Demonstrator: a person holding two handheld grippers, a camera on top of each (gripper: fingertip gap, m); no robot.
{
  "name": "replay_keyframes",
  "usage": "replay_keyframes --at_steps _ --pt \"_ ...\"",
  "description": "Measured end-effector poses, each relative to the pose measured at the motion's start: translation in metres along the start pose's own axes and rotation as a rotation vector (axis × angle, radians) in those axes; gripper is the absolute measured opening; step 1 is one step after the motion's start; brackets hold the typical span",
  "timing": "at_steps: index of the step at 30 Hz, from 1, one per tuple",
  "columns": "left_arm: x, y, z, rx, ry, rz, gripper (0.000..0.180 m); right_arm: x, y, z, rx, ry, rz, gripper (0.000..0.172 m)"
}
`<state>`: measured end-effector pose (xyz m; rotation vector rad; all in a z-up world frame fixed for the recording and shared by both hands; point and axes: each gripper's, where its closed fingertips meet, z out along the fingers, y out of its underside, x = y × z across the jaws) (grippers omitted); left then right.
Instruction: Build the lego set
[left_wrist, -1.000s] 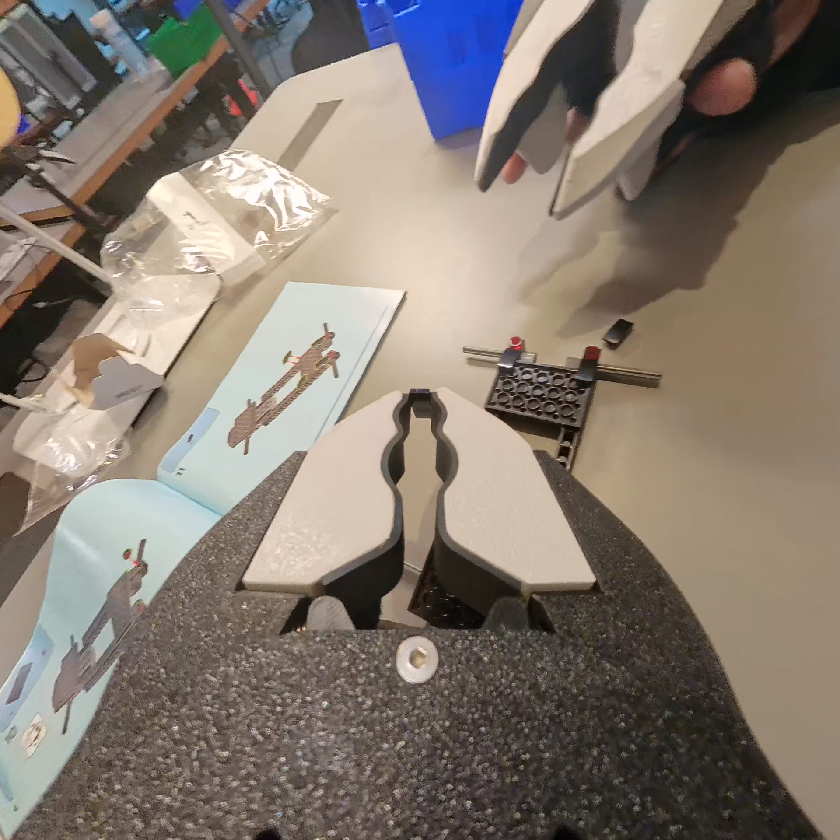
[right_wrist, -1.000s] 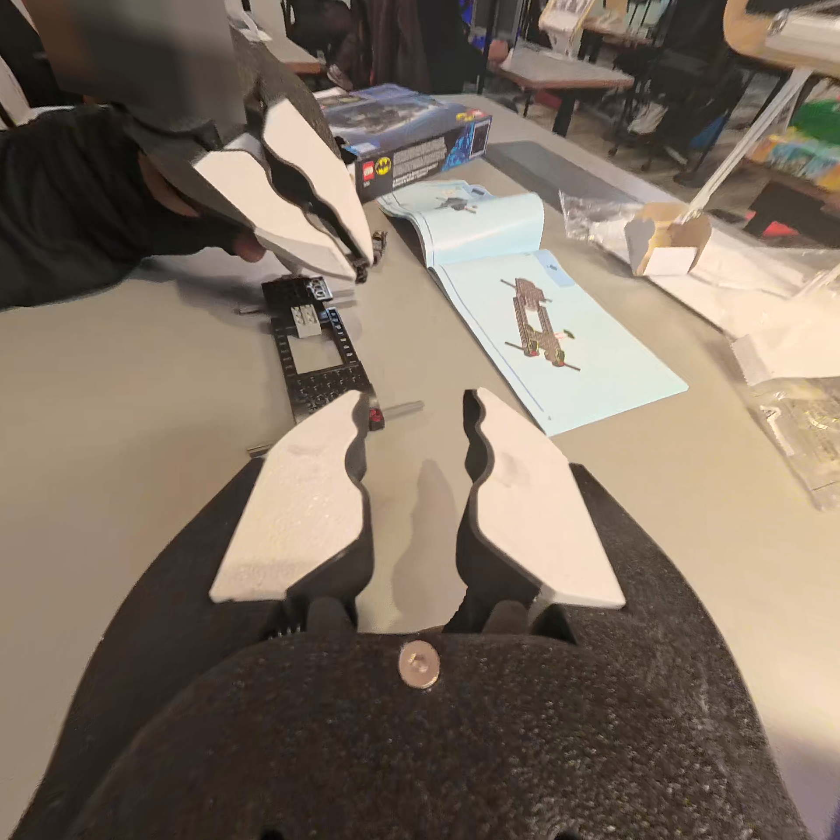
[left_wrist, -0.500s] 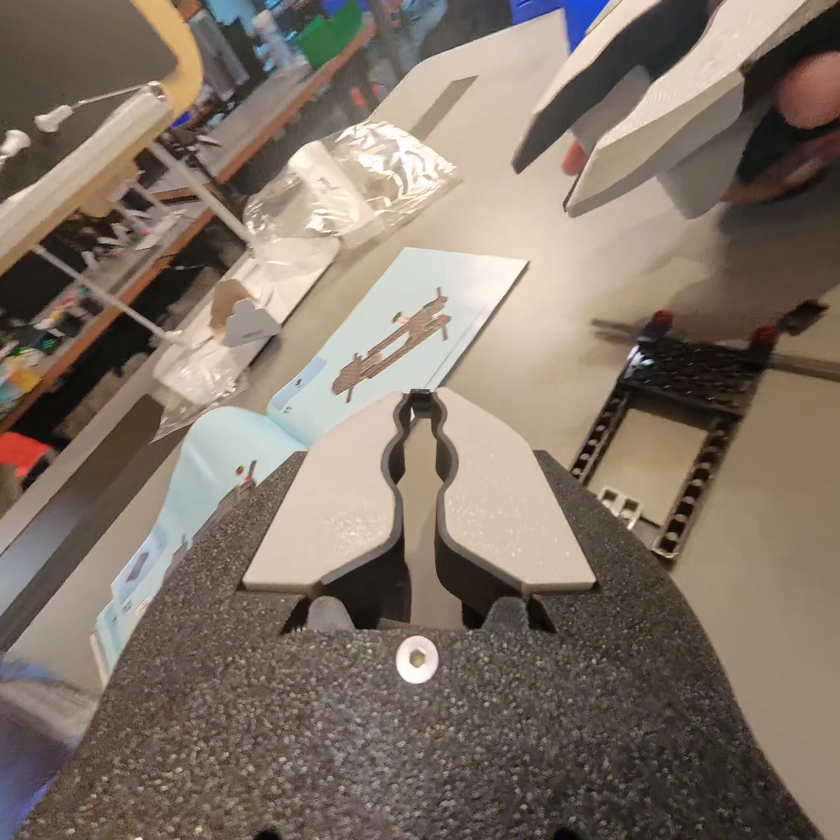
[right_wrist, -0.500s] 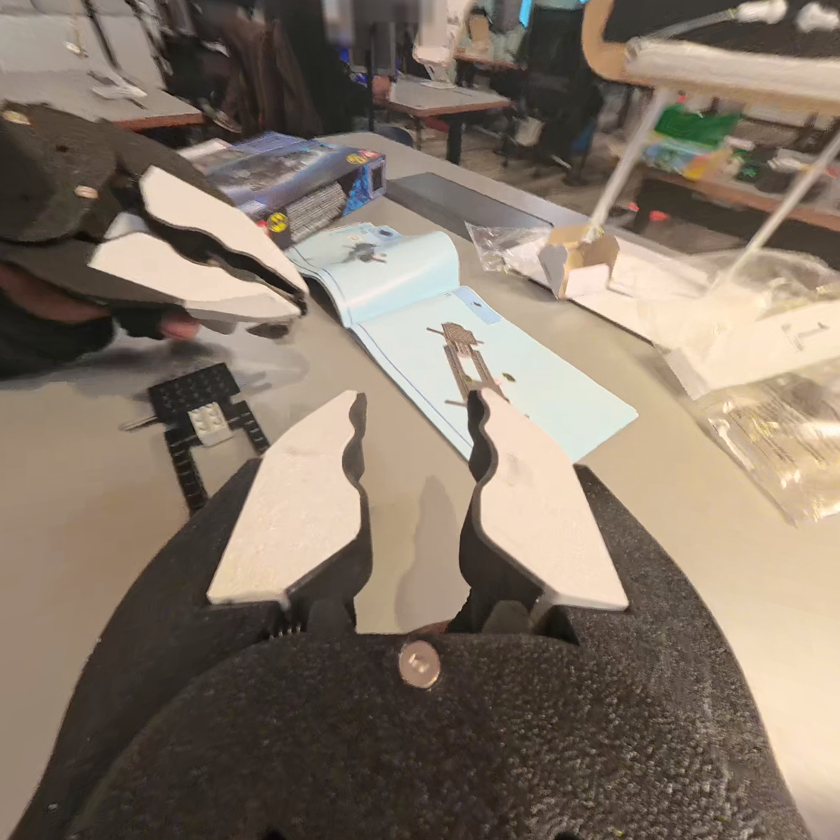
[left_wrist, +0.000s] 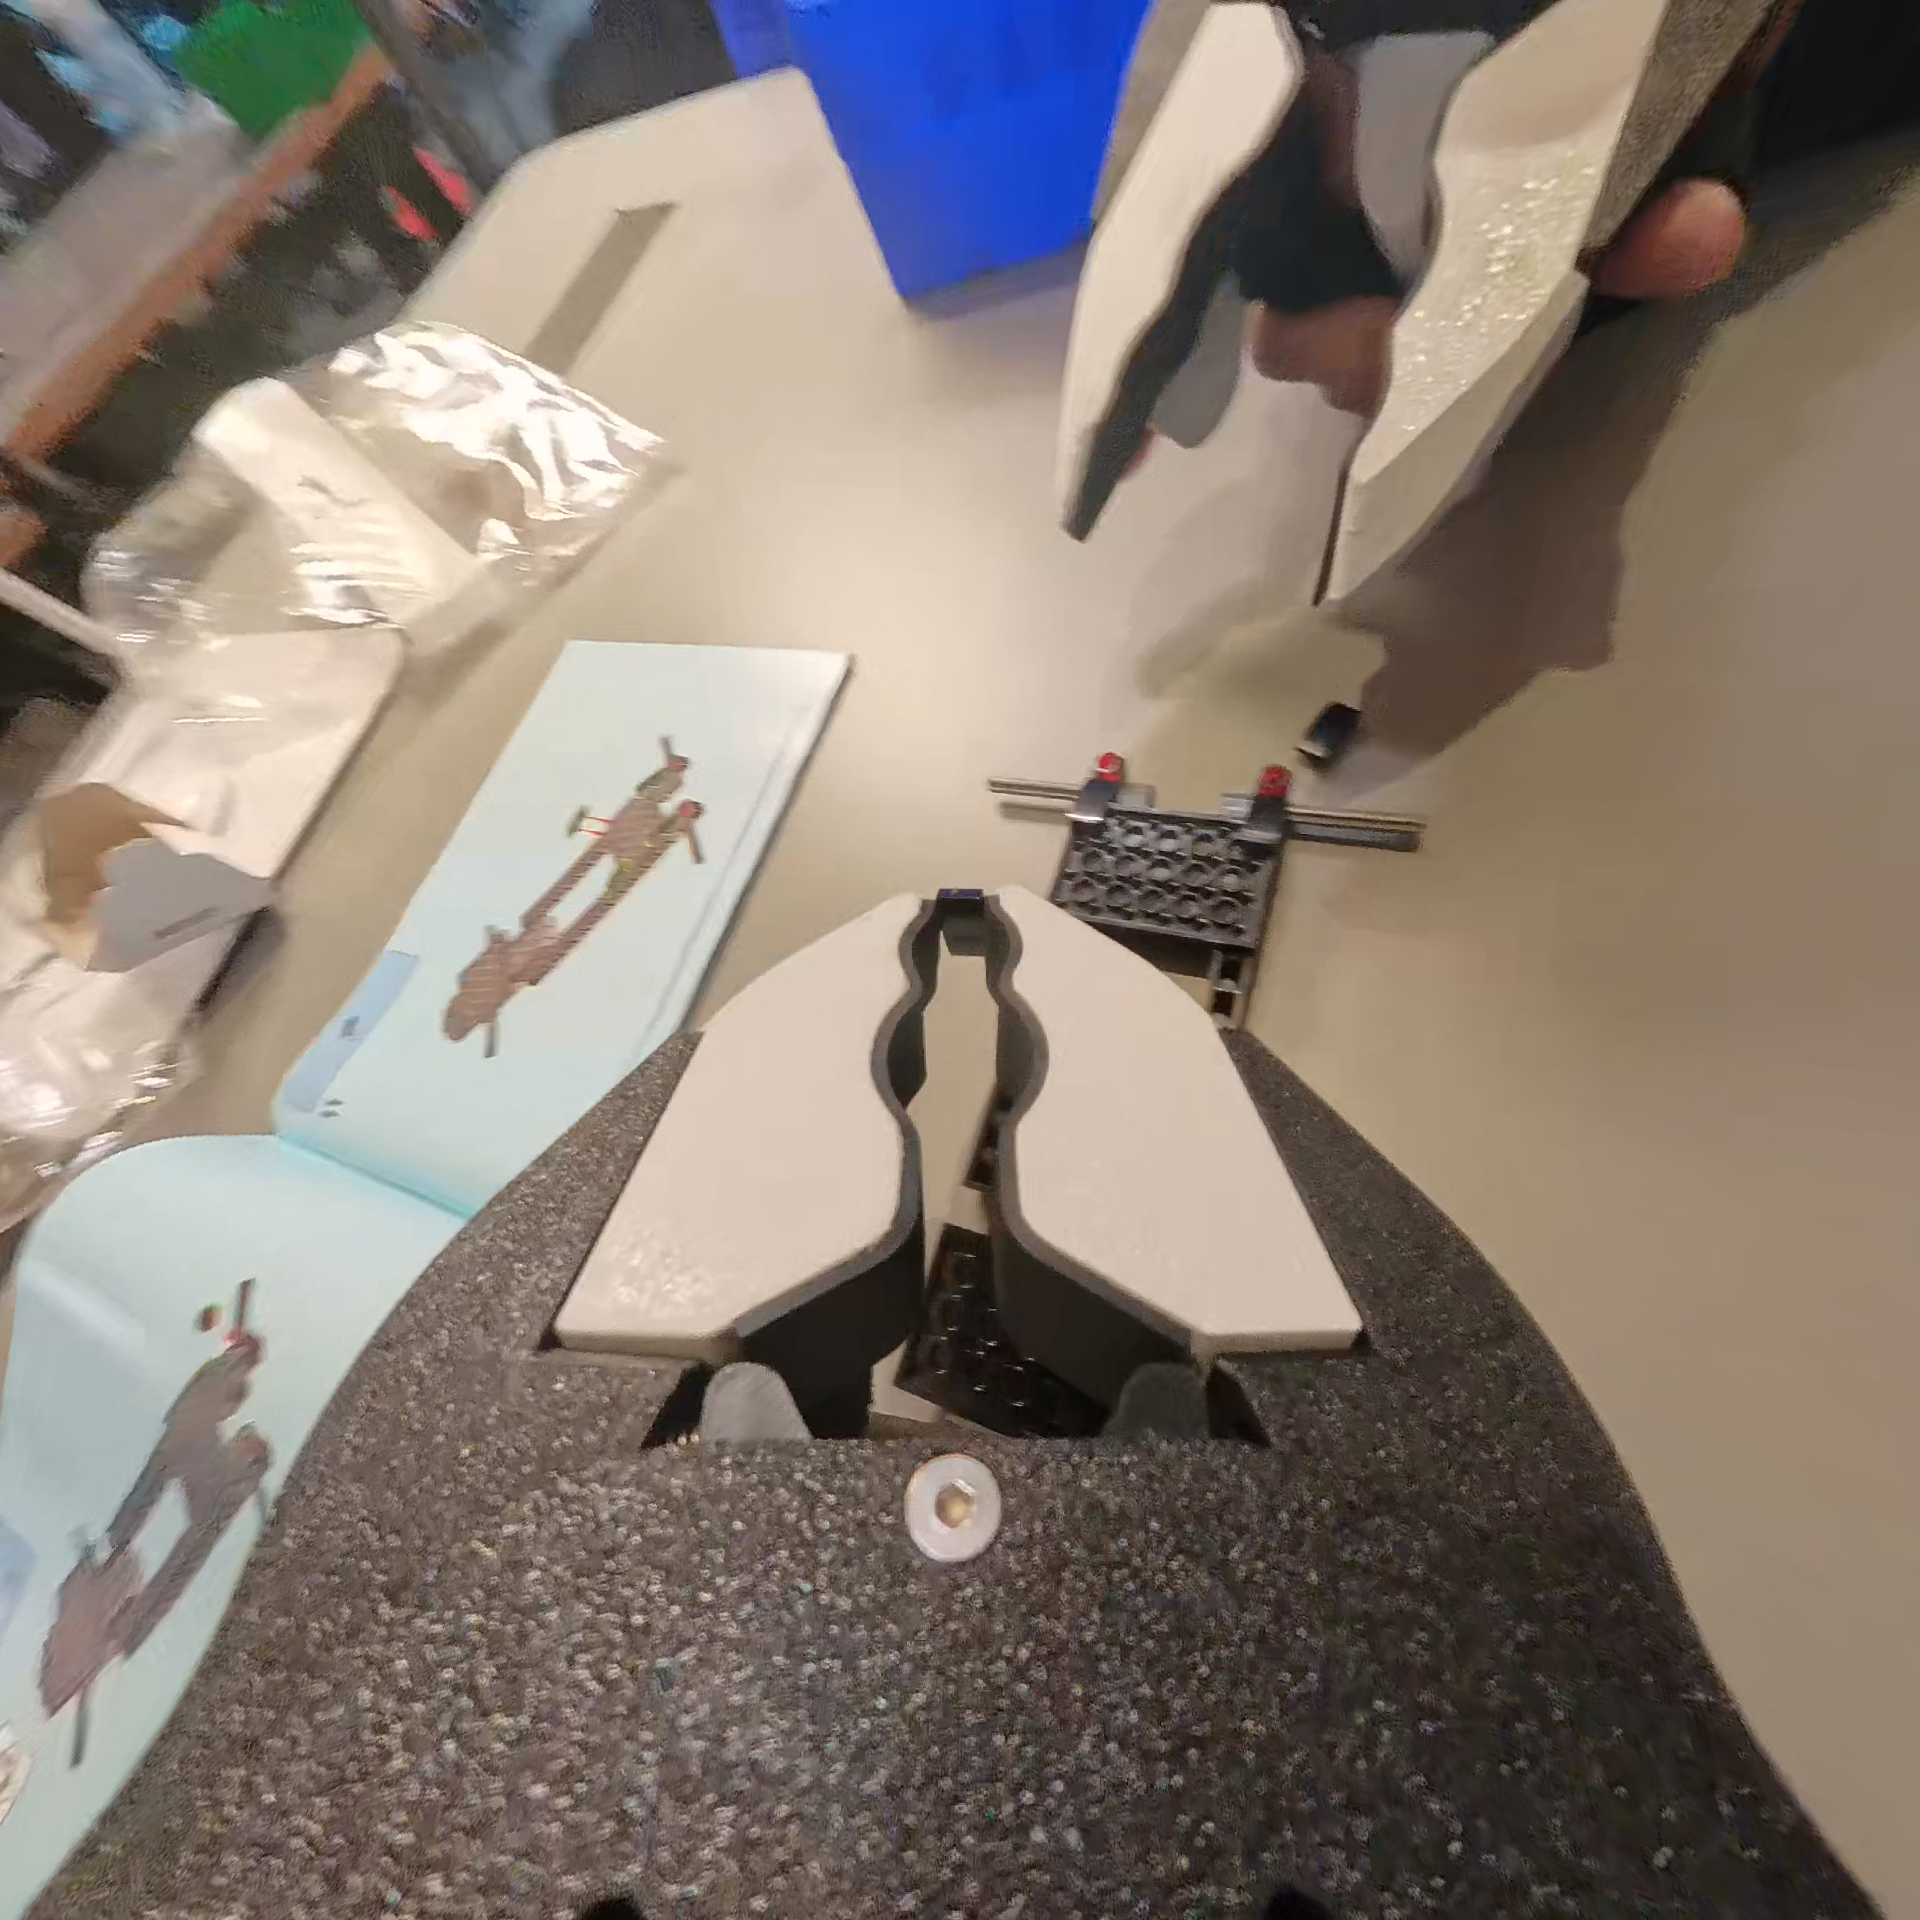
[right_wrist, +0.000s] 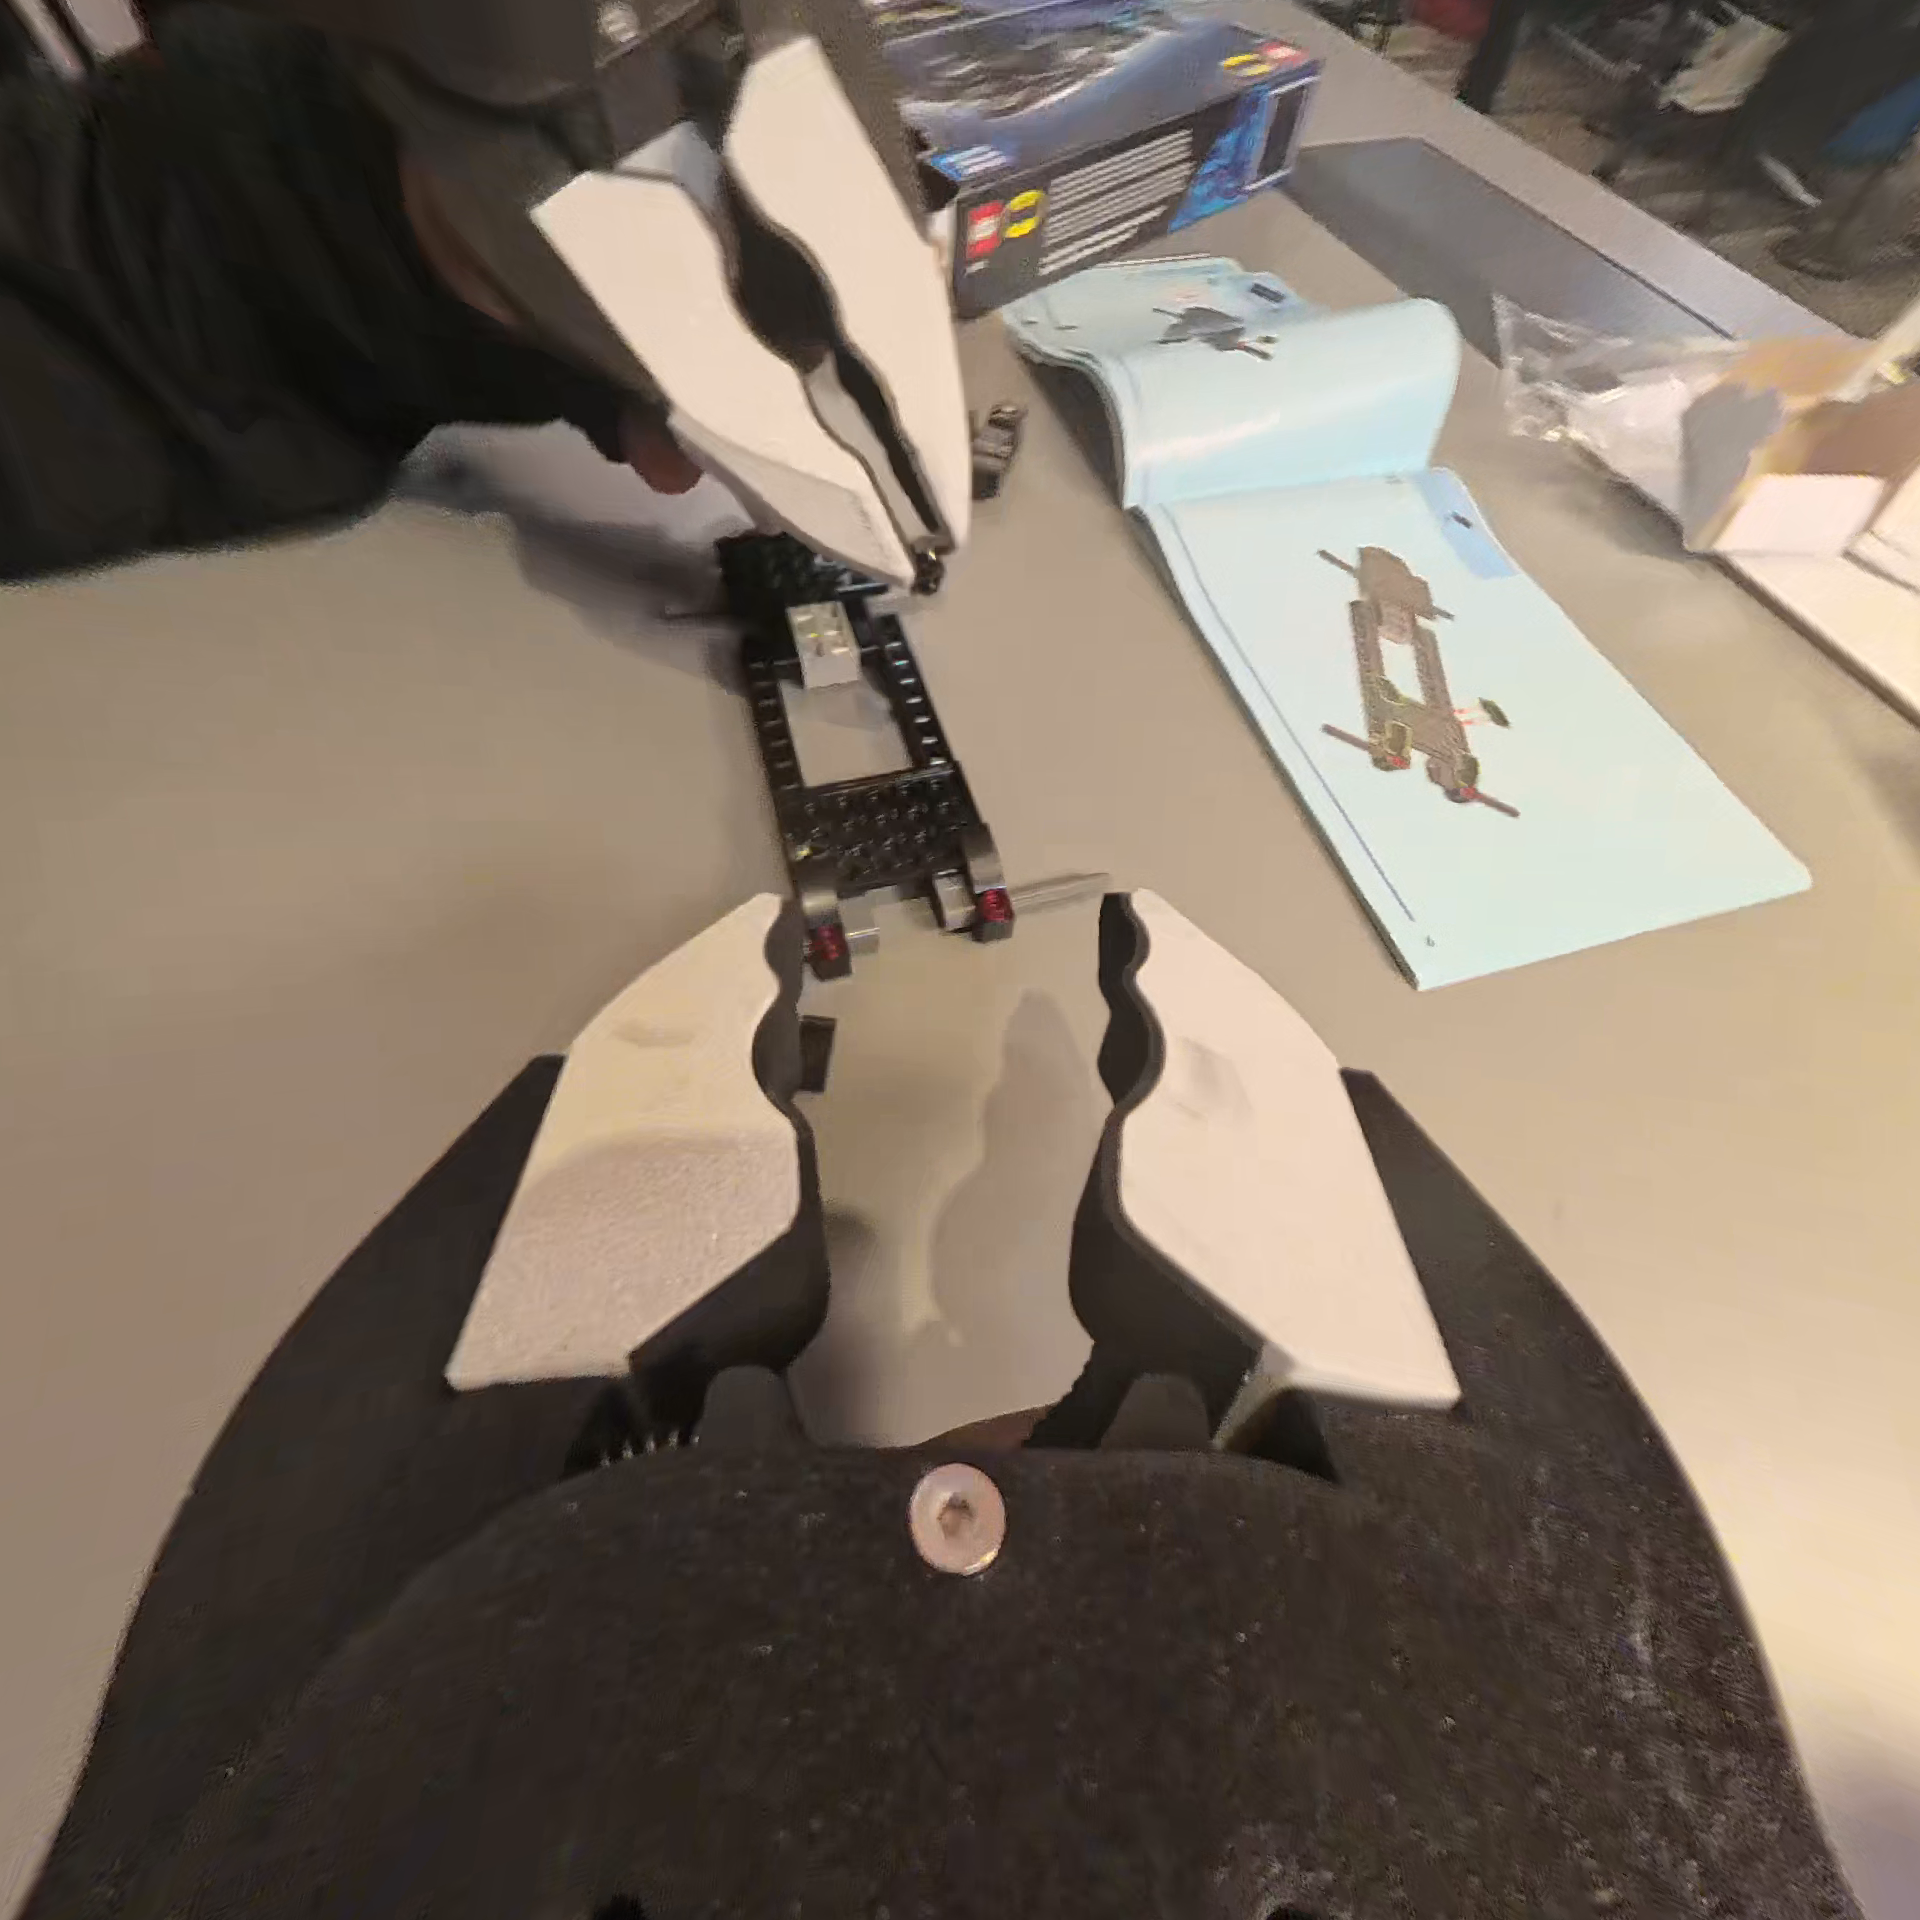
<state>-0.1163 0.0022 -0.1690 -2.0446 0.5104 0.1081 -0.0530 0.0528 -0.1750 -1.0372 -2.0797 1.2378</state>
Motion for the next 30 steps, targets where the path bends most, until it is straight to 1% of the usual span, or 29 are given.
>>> replay_keyframes --at_steps 2,5,8,12,19,24,30 --pt "0.004 0.0 0.002 -0.017 0.055 -0.022 0.008 -0.006 -0.003 0.003 -0.005 -0.045 -0.031 0.063" --pt "0.007 0.001 0.005 -0.064 0.159 -0.063 0.008 -0.019 -0.01 0.013 -0.021 -0.161 -0.009 0.067" --pt "0.011 0.006 0.01 -0.15 0.263 -0.056 0.008 -0.024 -0.007 0.029 -0.098 -0.192 -0.067 0.071" --pt "0.011 0.012 0.019 -0.228 0.326 0.0 0.008 -0.023 0.002 0.046 -0.188 -0.189 -0.093 0.069" --pt "0.013 0.017 0.032 -0.253 0.352 0.049 0.008 -0.022 0.018 0.058 -0.3 -0.184 -0.11 0.065" --pt "0.015 0.018 0.034 -0.247 0.365 0.076 0.008 -0.022 0.022 0.059 -0.317 -0.174 -0.12 0.06" --pt "0.019 0.02 0.034 -0.257 0.393 0.065 0.008 -0.022 0.025 0.06 -0.34 -0.181 -0.12 0.058"
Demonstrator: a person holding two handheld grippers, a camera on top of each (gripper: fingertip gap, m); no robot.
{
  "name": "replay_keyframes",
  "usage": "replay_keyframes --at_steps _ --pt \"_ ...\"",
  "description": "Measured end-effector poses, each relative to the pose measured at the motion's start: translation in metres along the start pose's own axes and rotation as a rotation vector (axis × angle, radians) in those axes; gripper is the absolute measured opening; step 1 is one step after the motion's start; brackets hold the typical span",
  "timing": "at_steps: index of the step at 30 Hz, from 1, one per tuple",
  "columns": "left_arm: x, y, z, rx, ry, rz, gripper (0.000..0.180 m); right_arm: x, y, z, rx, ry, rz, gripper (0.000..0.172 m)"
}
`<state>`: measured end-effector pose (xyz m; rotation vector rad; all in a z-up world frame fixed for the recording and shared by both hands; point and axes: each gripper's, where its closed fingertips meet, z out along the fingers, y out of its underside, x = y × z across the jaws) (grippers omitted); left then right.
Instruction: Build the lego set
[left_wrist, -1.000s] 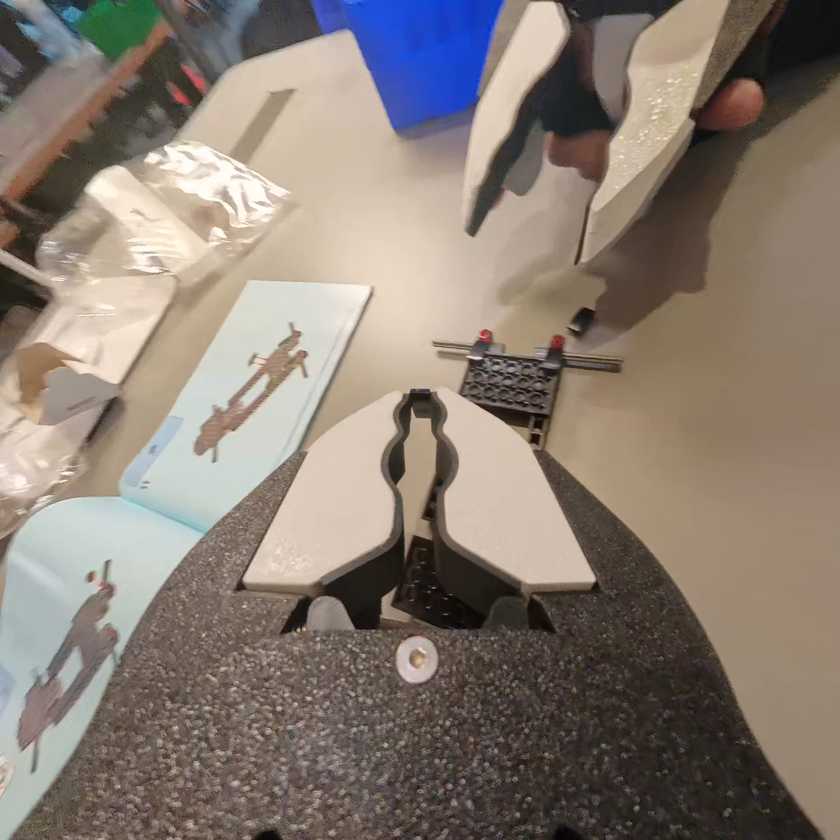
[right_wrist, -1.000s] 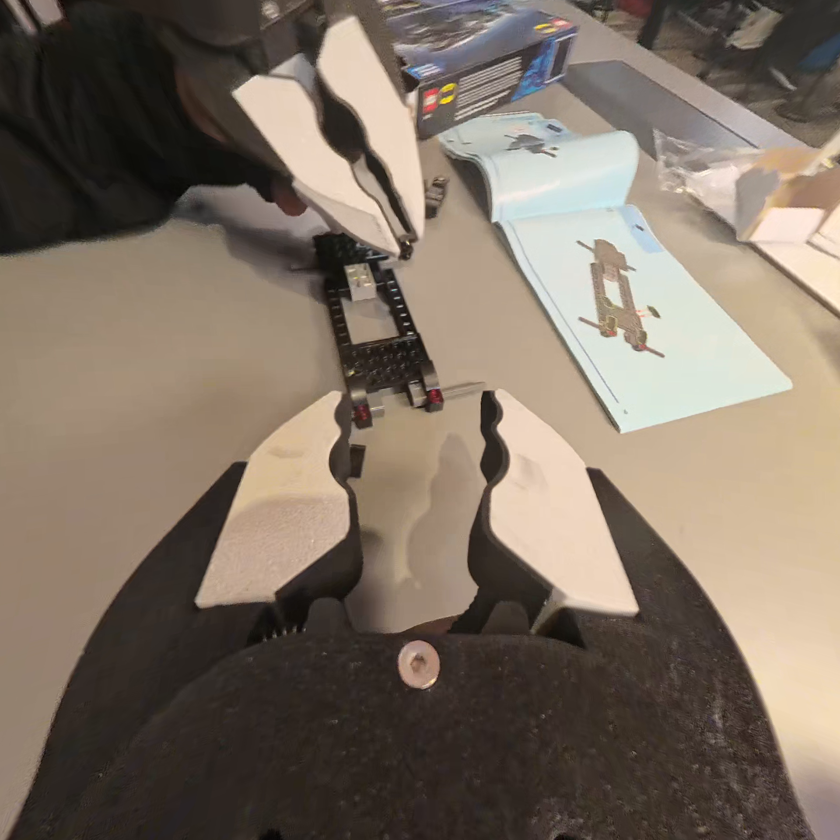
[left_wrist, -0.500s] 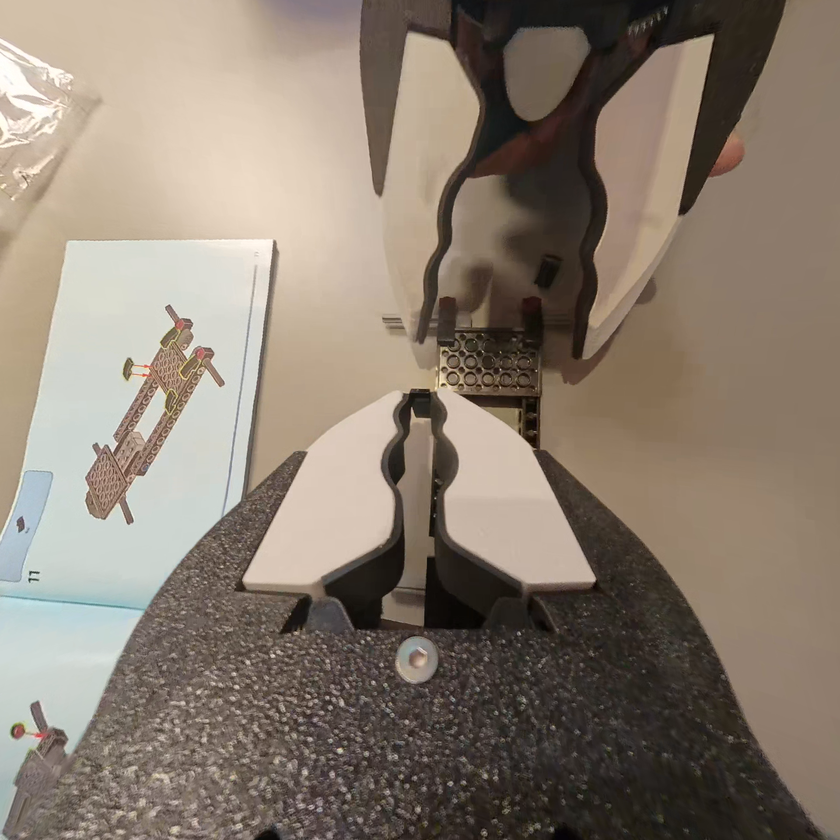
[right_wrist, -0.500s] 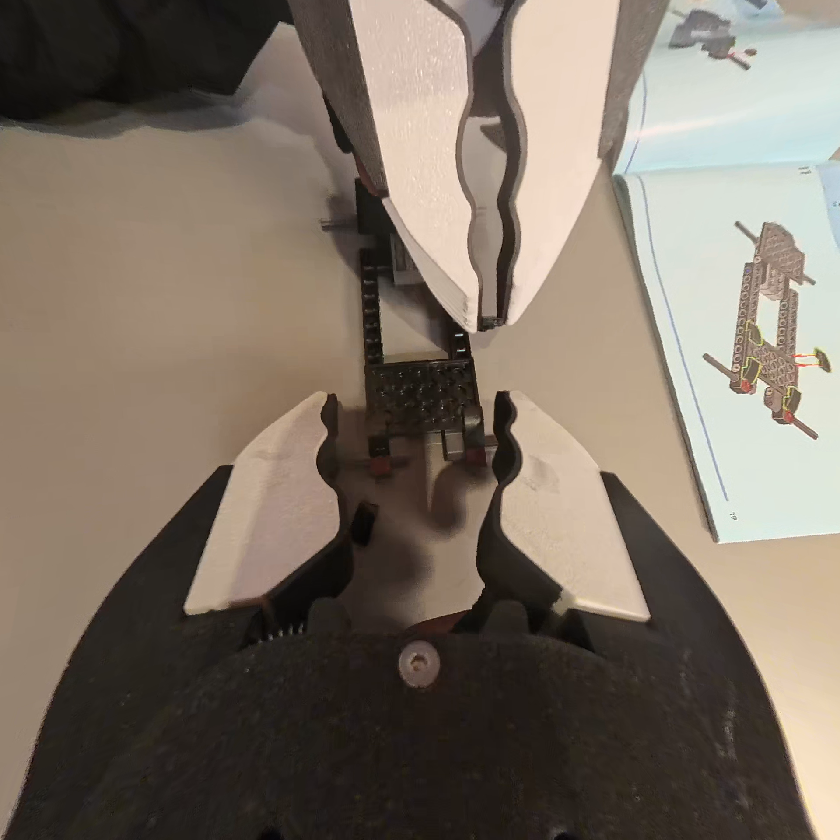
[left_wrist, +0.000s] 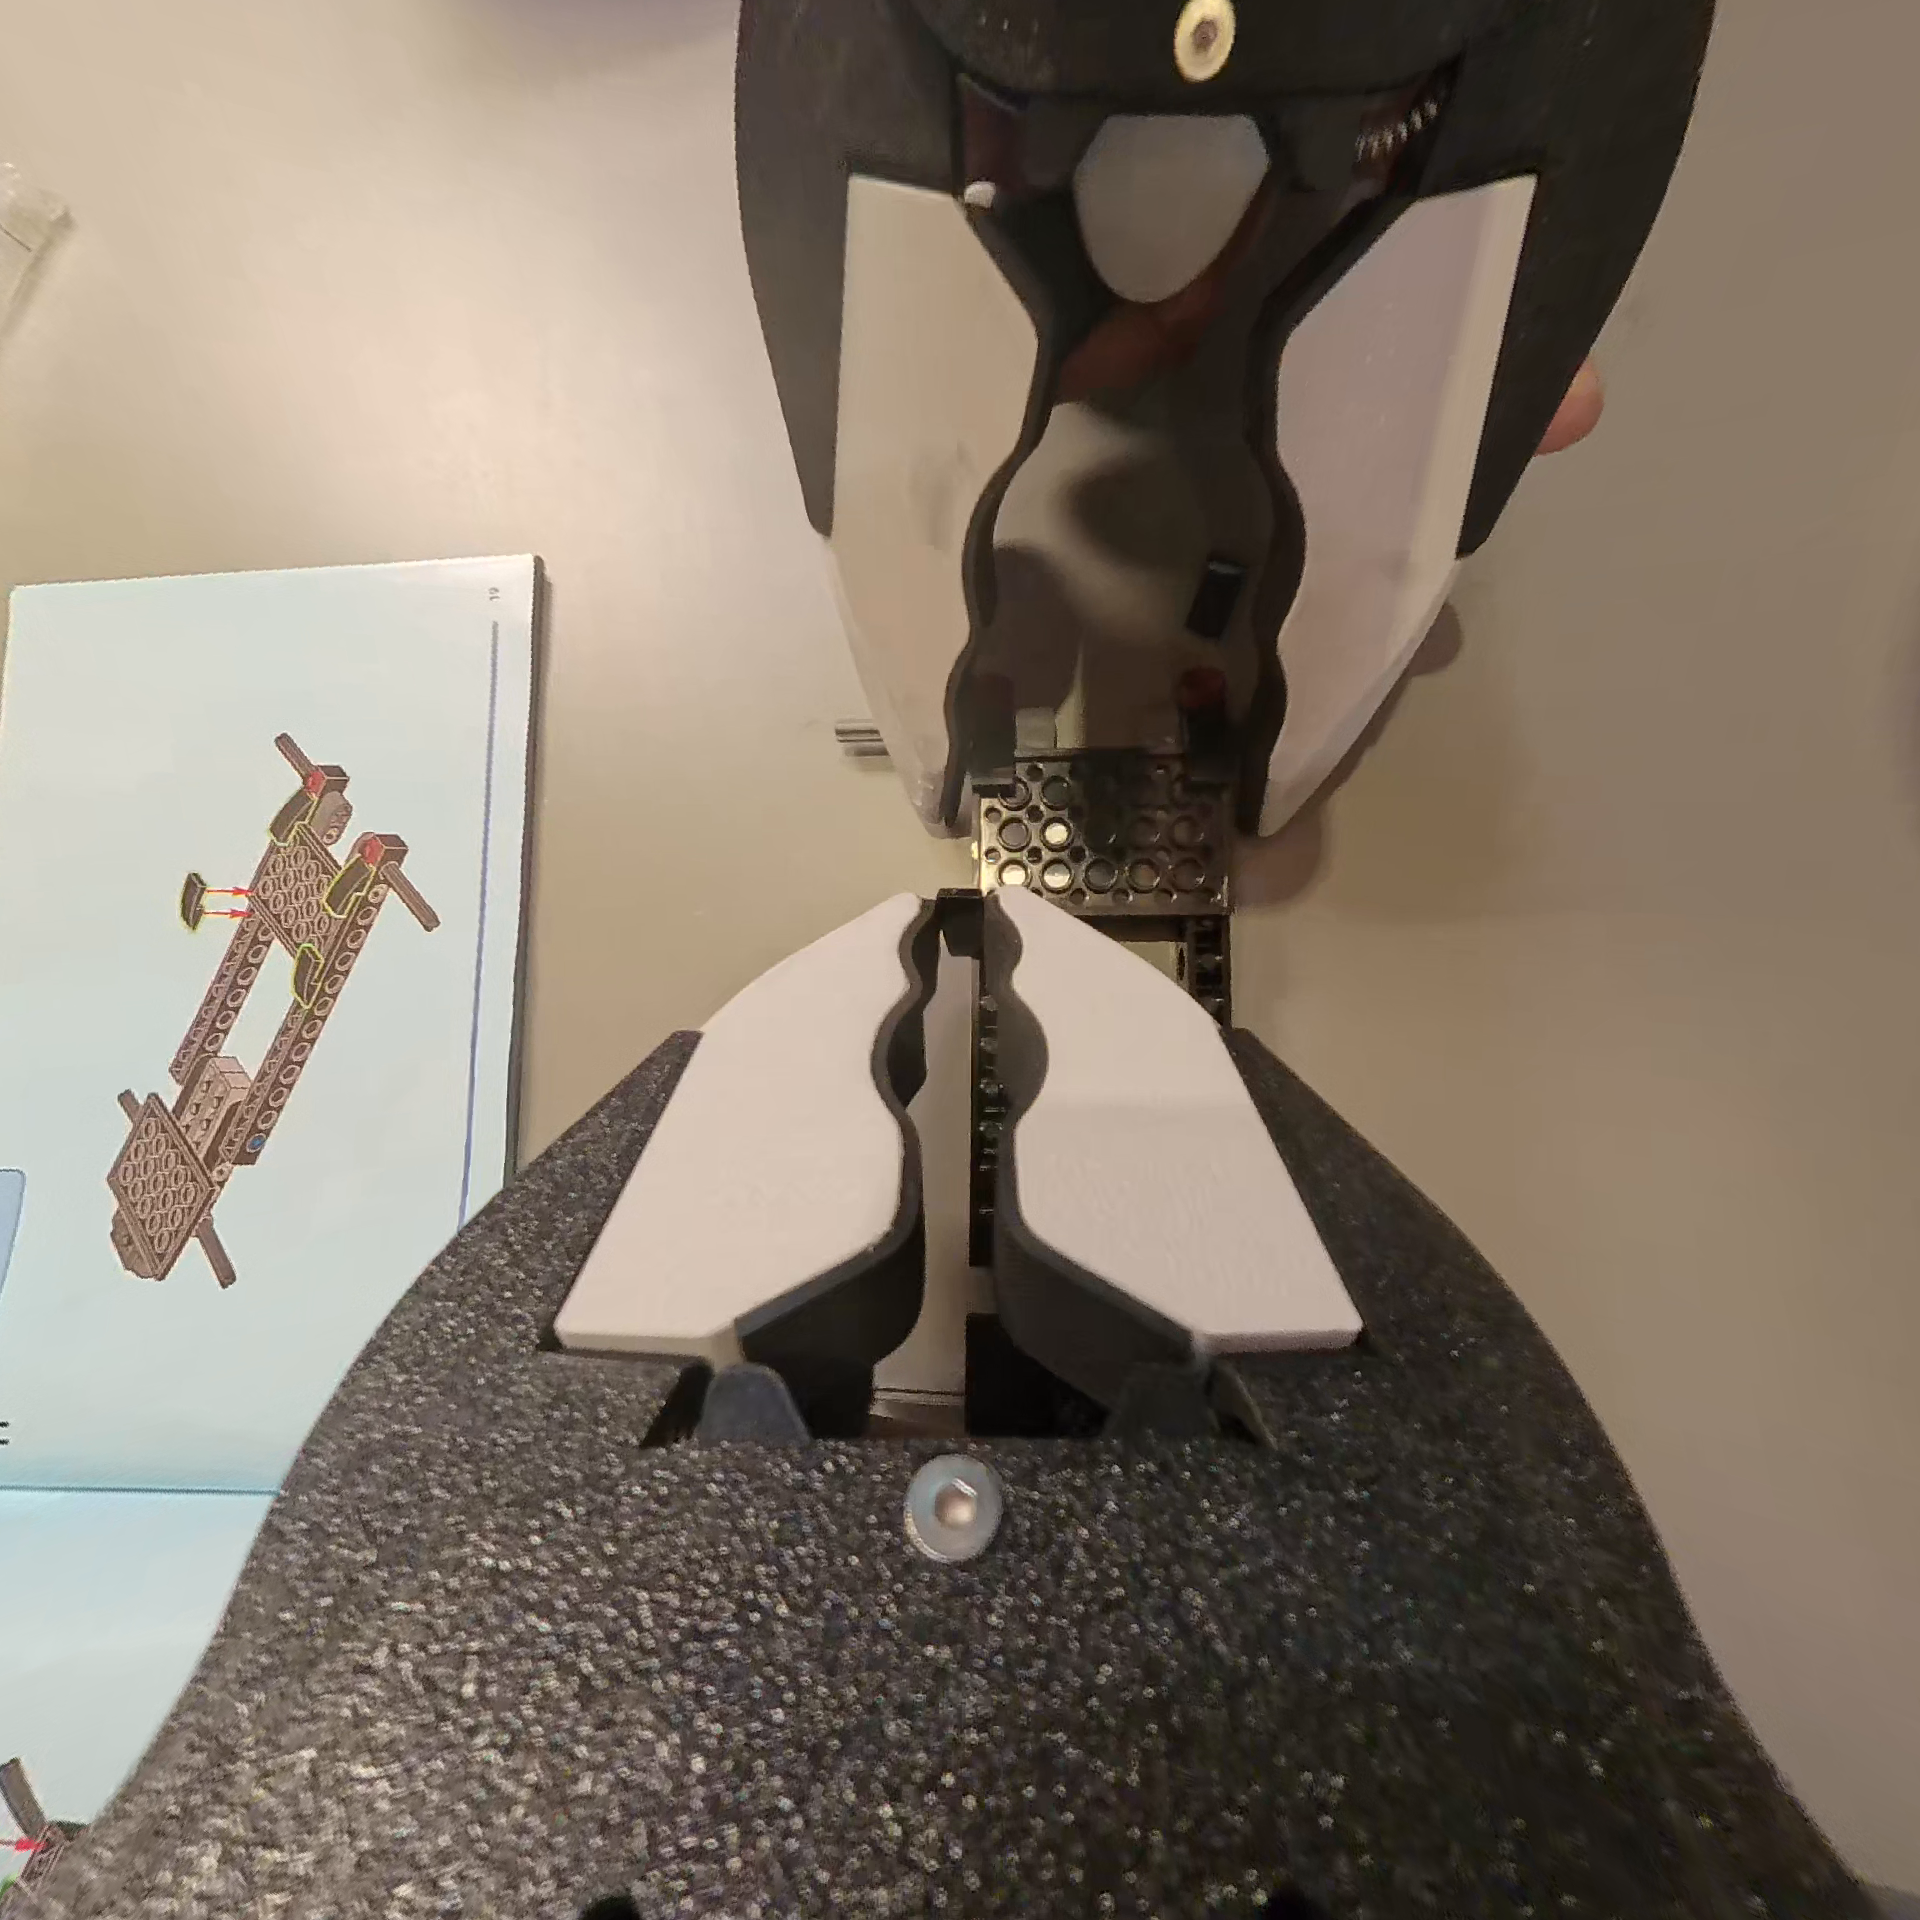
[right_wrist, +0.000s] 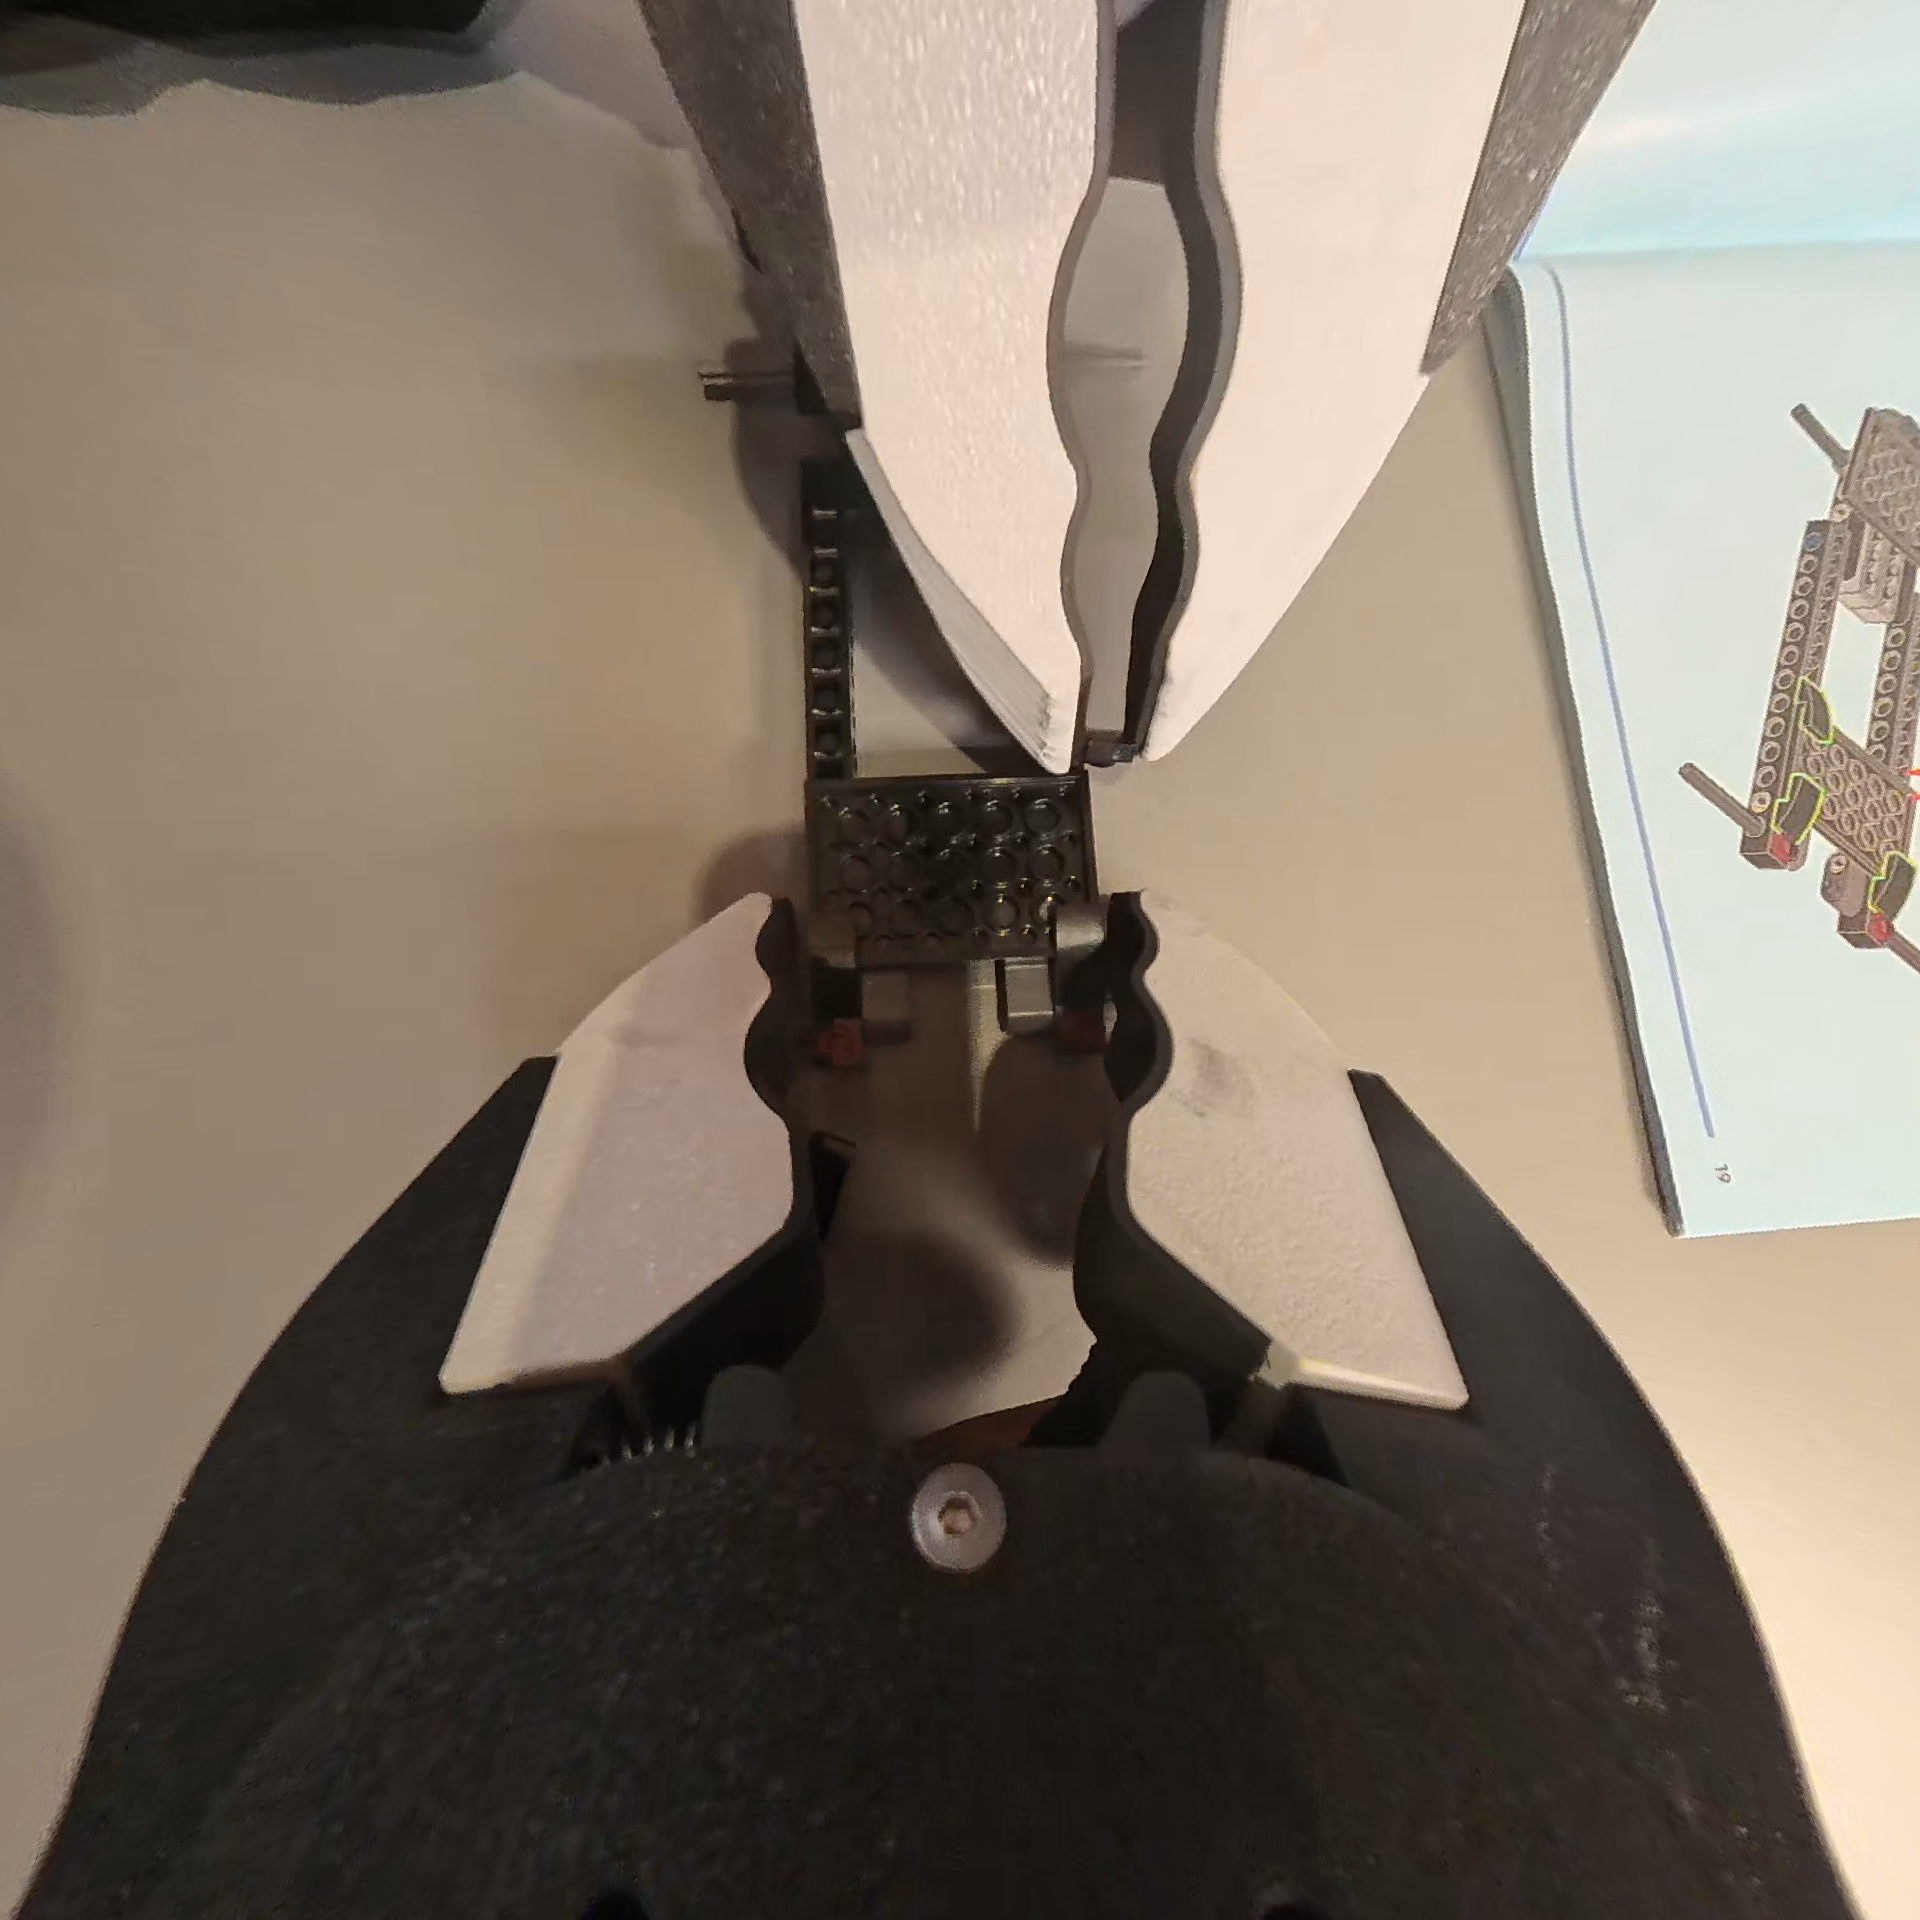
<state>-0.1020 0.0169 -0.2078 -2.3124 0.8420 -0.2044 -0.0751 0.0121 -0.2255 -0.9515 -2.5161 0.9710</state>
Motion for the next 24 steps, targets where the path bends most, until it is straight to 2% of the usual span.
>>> replay_keyframes --at_steps 11,24 --pt "0.0067 0.003 -0.0023 -0.055 0.013 0.023 0.008 0.0005 -0.0003 0.0009 -0.001 0.003 -0.001 0.056" --pt "0.0078 0.0013 0.0045 -0.053 0.03 0.002 0.008 -0.0001 -0.0008 0.0015 -0.001 -0.007 -0.005 0.056"
